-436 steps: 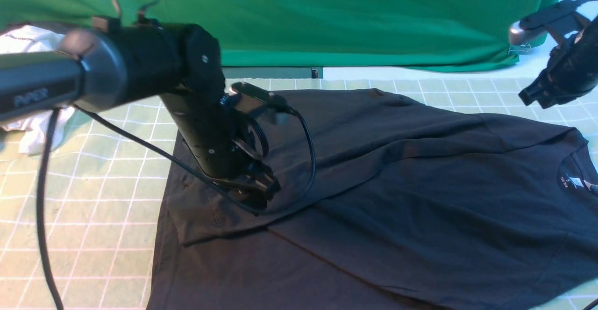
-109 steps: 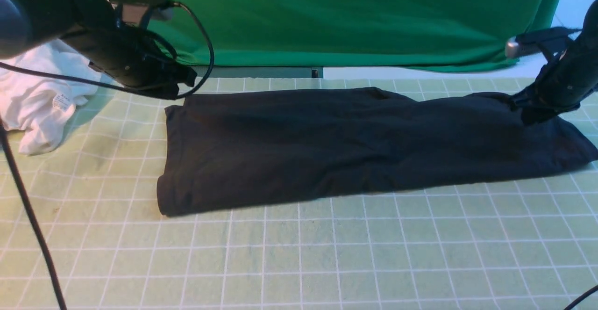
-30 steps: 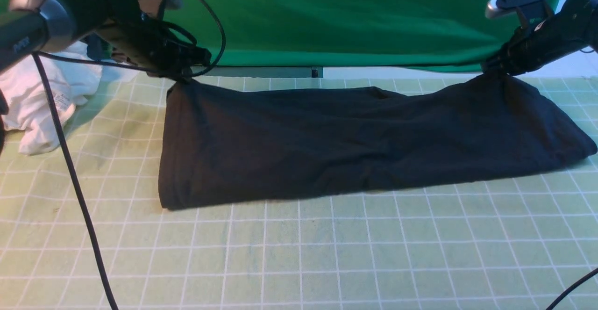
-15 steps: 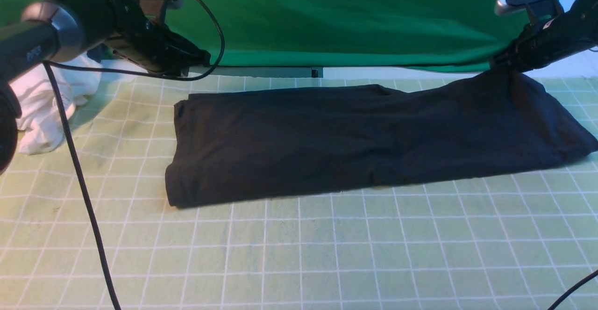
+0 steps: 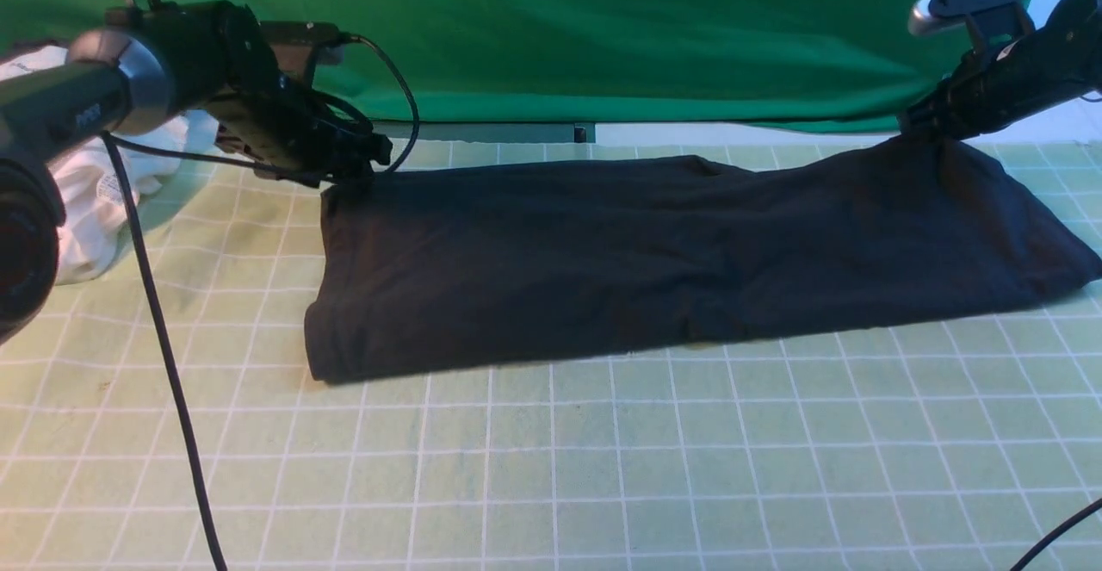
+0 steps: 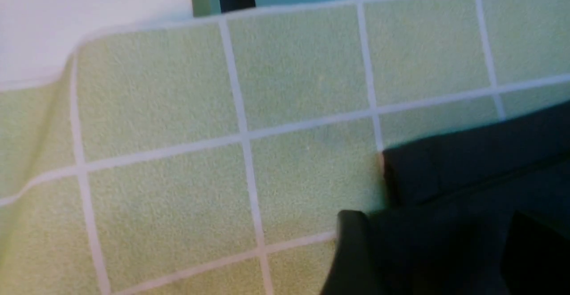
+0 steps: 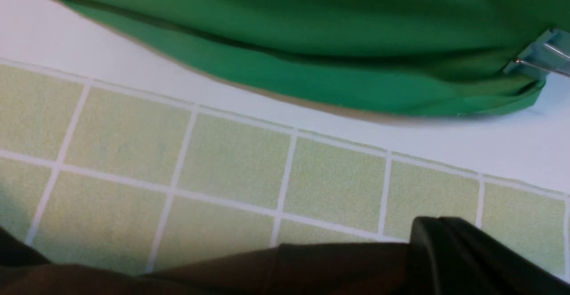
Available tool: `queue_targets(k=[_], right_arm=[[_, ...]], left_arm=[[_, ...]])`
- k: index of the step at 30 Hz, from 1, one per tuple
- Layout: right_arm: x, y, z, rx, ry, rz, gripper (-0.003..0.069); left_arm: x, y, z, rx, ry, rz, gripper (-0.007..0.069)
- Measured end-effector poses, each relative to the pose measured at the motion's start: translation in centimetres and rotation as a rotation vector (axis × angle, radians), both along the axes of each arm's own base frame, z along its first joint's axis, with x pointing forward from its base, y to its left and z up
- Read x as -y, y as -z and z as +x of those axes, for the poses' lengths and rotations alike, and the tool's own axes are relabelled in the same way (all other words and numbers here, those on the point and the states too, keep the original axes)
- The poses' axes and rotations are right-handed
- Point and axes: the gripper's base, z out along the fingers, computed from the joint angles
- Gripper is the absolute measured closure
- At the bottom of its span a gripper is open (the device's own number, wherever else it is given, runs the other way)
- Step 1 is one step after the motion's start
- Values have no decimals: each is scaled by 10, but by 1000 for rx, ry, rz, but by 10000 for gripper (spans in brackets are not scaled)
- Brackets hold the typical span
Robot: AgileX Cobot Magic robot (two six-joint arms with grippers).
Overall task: Fold a long-sleeved shirt over a green coffee tablecloth.
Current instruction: 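Fold the black garment in half by bringing its near edge over to the far edge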
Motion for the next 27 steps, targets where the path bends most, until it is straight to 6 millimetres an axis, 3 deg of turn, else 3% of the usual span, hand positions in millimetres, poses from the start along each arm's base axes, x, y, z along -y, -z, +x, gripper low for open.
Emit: queue_targets(k=[4, 7, 10, 19, 27], right_arm=[[0, 0, 0, 0, 0, 0, 643], [0, 0, 0, 0, 0, 0, 643], [0, 0, 0, 0, 0, -1, 643], [1, -2, 2, 31, 14, 3, 643], [6, -1, 6, 79, 56, 23, 638]], left_arm=[[0, 5, 1, -4, -1, 0, 314], [0, 4, 1, -1, -1, 0, 531], [0, -3, 3, 11, 1, -2, 624], [0, -40, 14, 151, -8, -5, 647], [-1, -33, 22, 214, -27, -3, 636]])
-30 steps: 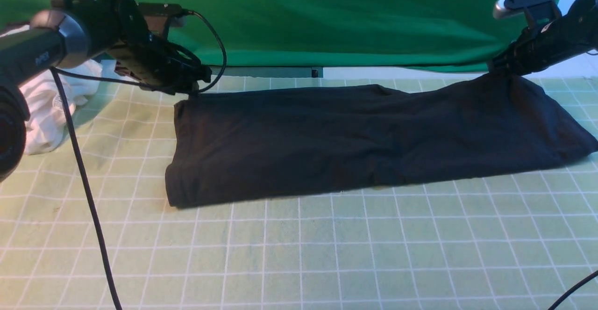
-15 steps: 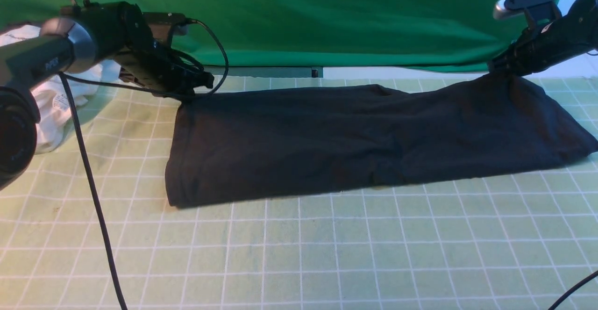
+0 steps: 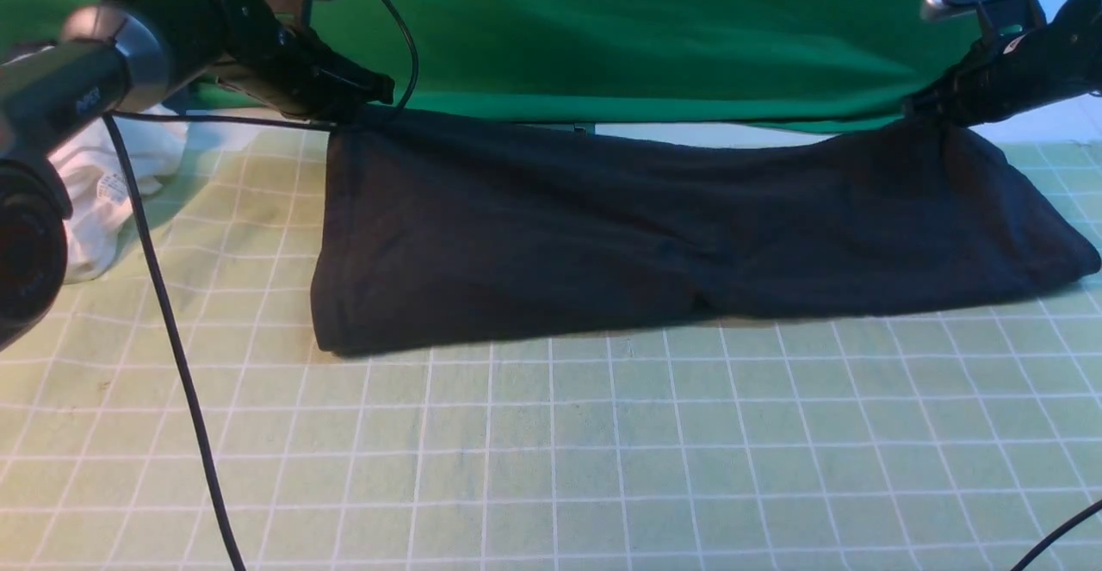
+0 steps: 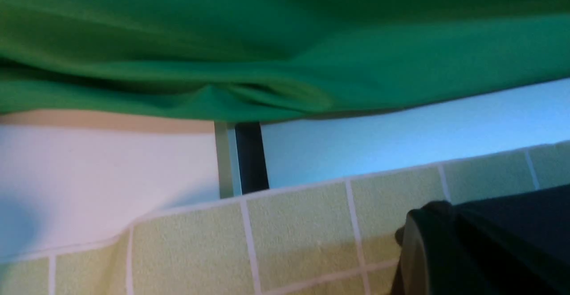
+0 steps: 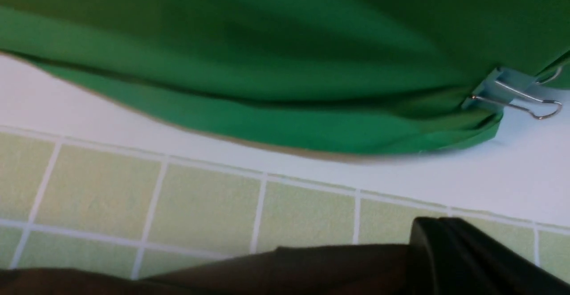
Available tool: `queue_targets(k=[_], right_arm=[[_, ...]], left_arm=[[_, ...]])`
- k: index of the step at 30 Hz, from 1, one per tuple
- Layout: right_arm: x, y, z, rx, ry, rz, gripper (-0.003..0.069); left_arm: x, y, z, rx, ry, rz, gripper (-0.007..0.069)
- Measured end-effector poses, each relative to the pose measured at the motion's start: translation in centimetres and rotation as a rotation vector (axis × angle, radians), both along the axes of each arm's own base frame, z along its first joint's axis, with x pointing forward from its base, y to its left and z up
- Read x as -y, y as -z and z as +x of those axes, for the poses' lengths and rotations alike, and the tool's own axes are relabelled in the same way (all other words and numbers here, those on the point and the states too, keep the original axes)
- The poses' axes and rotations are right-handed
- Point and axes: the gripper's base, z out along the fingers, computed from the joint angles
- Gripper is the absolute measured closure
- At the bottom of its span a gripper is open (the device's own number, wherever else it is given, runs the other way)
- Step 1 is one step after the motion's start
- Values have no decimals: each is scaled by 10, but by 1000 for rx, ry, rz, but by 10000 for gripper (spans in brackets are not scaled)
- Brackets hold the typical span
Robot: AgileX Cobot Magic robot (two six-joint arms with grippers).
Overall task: Fold a long-sleeved shirt over a green coffee tablecloth.
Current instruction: 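Fold the black garment in half by bringing its near edge over to the far edge, then pull the folded dark garment lengthwise by its ends to straighten it flat on the table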
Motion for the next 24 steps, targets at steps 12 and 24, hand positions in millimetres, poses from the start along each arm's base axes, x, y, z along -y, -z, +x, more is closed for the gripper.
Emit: queue_targets(k=[12, 24], right_arm=[[4, -19, -15, -107, -5, -21, 127], [25, -7, -59, -562, 49, -31, 389]], left_arm=[[6, -25, -15, -75, 2, -90, 281], [78, -13, -76, -558, 351, -179, 482]])
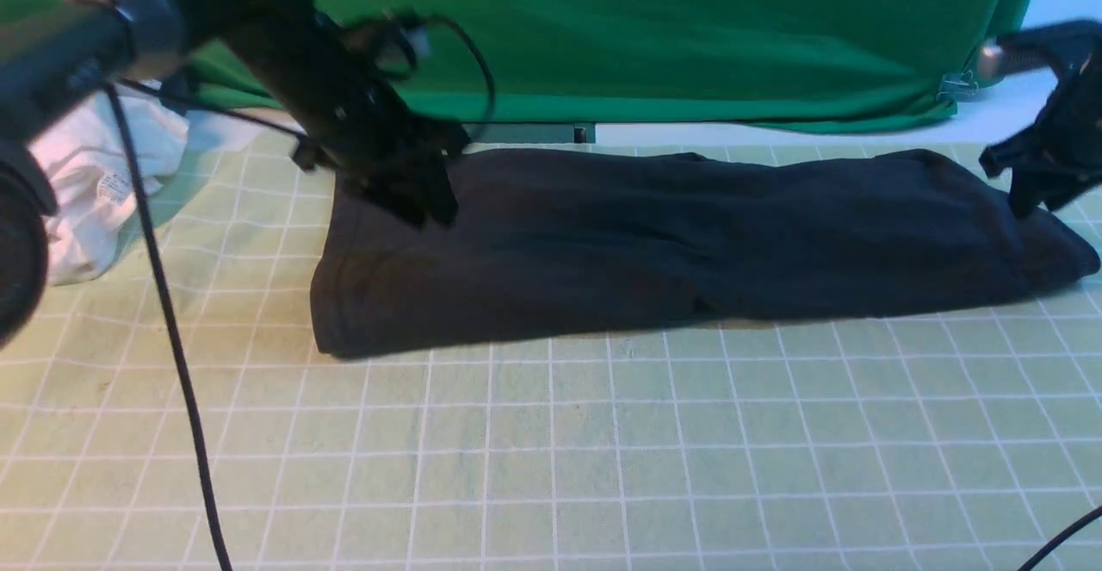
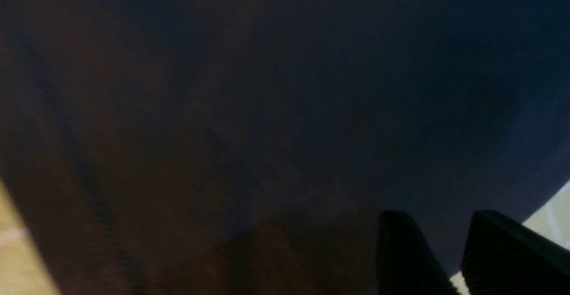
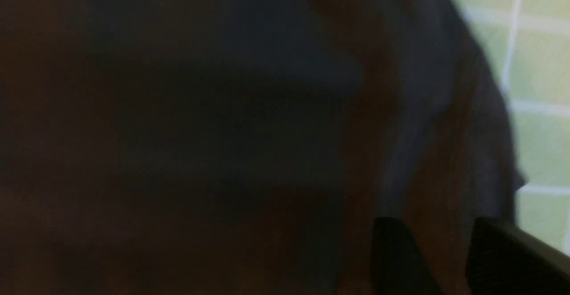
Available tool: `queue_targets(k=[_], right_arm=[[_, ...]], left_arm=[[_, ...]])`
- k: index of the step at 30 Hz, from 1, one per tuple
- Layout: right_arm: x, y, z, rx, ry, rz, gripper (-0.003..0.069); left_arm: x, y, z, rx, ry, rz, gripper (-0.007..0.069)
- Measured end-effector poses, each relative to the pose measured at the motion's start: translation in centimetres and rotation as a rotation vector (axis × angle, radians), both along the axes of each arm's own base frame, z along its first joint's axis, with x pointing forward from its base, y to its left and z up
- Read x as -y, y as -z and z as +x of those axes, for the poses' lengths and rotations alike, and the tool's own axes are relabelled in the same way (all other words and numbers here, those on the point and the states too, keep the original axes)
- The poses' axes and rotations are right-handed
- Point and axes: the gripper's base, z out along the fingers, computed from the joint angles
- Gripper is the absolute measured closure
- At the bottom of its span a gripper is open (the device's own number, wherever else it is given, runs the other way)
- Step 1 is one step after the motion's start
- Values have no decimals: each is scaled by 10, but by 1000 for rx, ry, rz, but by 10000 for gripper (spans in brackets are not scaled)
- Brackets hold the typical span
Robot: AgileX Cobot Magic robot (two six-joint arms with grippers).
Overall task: Fold a long-sleeved shirt over a green coffee tablecloth.
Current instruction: 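Pull the folded dark garment lengthwise by its ends to straighten it flat on the table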
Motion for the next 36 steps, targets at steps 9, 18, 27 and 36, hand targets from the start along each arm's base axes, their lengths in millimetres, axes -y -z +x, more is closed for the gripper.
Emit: queue_targets(k=[9, 18, 27, 36], right_arm=[[5, 14, 6, 32, 45, 9, 316], [39, -12, -7, 52, 122, 10, 295], [59, -35, -11, 129, 193, 26, 62], [43, 39, 3, -30, 216, 146, 80]], left_arm=[[0, 51, -16, -37, -47, 126, 575], [-17, 7, -32, 11, -42, 149, 577], [-22, -154, -92, 462, -66, 8, 573], [-31, -245, -165, 769, -75, -43, 570]])
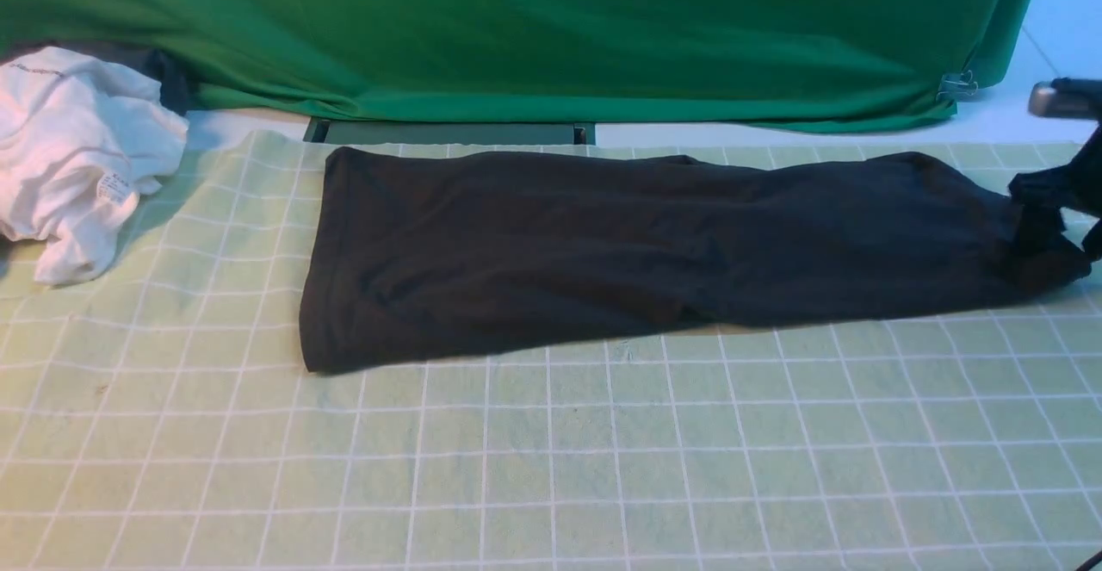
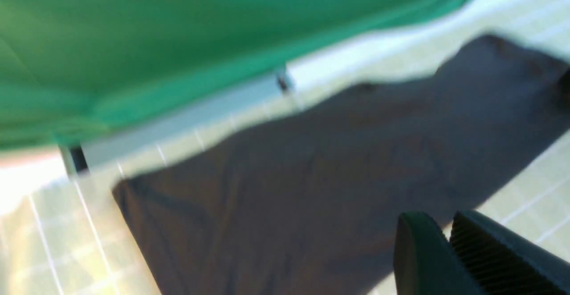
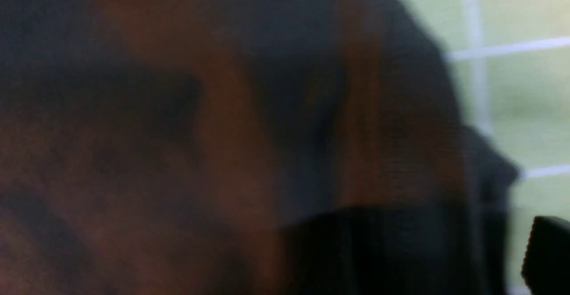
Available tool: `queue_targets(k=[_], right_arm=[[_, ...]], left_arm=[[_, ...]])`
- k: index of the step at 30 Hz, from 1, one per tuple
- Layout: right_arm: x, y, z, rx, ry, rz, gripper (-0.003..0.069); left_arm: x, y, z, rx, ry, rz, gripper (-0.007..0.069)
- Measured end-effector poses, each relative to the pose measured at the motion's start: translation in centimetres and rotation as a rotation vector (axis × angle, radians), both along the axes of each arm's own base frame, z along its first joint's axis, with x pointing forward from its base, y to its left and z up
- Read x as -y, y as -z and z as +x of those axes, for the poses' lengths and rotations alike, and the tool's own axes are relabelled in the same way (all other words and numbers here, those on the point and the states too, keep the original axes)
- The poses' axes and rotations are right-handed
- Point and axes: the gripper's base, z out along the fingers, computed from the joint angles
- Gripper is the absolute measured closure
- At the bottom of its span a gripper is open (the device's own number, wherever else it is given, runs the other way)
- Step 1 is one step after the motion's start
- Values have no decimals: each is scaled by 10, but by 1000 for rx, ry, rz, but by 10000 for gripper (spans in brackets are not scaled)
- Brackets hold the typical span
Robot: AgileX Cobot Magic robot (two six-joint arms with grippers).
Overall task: Fold a long-sleeved shirt over a green coffee tablecloth.
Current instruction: 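Pull the folded dark garment lengthwise by its ends to straighten it flat on the table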
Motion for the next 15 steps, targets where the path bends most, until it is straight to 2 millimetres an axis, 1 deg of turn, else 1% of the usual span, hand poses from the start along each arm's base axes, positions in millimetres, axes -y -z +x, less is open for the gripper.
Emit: queue_targets(k=[2, 3, 4, 5, 6, 7, 8, 9, 10, 11, 12, 13, 14, 15], right_arm=[[-4, 4, 1, -9, -2, 6, 53], [-7, 4, 1, -10, -4, 7, 48], [-9, 4, 2, -9, -5, 13, 51], [-10, 4, 2, -7, -6, 20, 62], [-13, 4, 3, 0, -15, 28, 103], [-14, 4, 4, 1, -16, 32, 121], [-15, 5, 4, 7, -37, 30, 223], [-15, 5, 4, 9, -39, 30, 239], [-15, 6, 5, 19, -57, 25, 383], [-15, 6, 6, 21, -60, 23, 421], [-15, 6, 6, 26, -64, 22, 508], [-15, 5, 7, 31, -70, 22, 564], [-15, 4, 7, 36, -73, 21, 589], [-15, 3, 7, 42, -78, 20, 594]], left_arm=[[-3, -16, -19, 62, -5, -11, 570], [-4, -22, -27, 93, -10, -18, 570], [-6, -28, -39, 125, -15, -25, 570], [-7, -32, -48, 151, -20, -31, 570], [-10, -32, -61, 181, -32, -35, 570], [-10, -32, -63, 185, -34, -36, 570], [-14, -29, -78, 208, -49, -28, 570], [-15, -28, -81, 216, -56, -25, 570], [-20, -20, -96, 229, -81, -3, 570], [-21, -19, -97, 234, -86, -1, 570], [-25, -11, -107, 237, -112, 19, 570], [-28, -3, -114, 235, -135, 42, 570], [-32, 6, -120, 229, -162, 65, 570], [-38, 17, -127, 213, -198, 109, 570]])
